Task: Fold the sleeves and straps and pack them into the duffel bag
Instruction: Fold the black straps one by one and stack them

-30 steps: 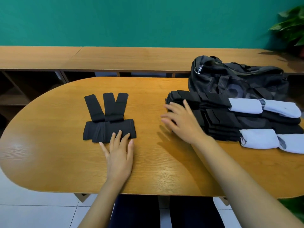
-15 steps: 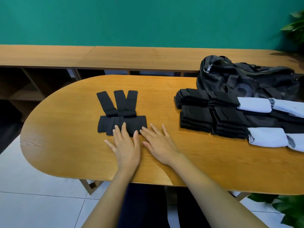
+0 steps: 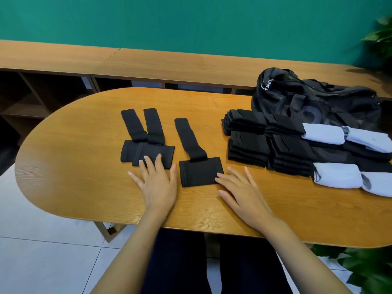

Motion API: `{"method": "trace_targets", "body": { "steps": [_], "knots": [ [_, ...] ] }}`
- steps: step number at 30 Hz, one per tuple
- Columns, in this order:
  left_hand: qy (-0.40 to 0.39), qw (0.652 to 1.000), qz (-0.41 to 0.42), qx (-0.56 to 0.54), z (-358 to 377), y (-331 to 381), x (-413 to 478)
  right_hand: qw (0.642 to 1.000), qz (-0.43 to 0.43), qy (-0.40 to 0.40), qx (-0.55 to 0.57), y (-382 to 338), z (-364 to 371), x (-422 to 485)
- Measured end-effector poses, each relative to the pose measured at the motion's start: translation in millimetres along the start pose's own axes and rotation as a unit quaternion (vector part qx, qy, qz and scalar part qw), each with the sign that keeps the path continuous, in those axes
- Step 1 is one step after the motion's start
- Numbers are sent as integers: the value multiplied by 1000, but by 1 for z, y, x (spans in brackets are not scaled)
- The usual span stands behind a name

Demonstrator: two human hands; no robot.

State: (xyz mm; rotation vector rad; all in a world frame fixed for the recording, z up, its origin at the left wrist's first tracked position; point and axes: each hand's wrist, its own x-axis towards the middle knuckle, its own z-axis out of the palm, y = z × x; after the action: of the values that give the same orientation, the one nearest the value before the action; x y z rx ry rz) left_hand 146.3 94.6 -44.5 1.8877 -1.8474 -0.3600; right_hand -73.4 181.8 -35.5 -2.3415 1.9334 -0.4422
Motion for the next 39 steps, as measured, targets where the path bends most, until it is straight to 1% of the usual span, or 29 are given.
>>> {"method": "trace_targets", "body": {
  "steps": [2,4,5,6,8,10,11,13,22,26,29,36,39],
  "knots": [
    [26,999,38,-17,-1,-2,-1,999,-1,31,23,4,0,-2],
    [46,991,107,-59,-4,-2,-4,998,0,49,36,7,-2,0],
    [42,985,149,-77,-5,-2,-6,998,2,48,38,7,-3,2],
    [28,977,191,-86,-7,-2,-8,998,3,42,37,8,-4,4],
    [-25,962,257,-92,-10,-3,-11,999,3,32,31,8,-5,9],
    [-87,951,283,-86,-11,-4,-13,999,6,26,28,8,-2,13],
    [-107,949,285,-80,-10,-5,-14,999,9,21,28,9,0,13],
    [-124,951,275,-74,-9,-7,-13,999,13,16,28,8,3,13],
    [-81,952,285,-71,-5,-5,-16,998,16,19,51,8,2,11],
    [-71,952,279,-106,-4,-6,-15,998,-4,46,47,10,4,9],
    [-68,951,278,-118,-3,-8,-16,995,-11,81,54,11,7,8],
    [-64,942,301,-131,-7,-9,-18,980,19,173,99,9,4,5],
    [-48,937,320,-132,-8,-9,-19,975,31,192,111,7,2,4]
  ]
}}
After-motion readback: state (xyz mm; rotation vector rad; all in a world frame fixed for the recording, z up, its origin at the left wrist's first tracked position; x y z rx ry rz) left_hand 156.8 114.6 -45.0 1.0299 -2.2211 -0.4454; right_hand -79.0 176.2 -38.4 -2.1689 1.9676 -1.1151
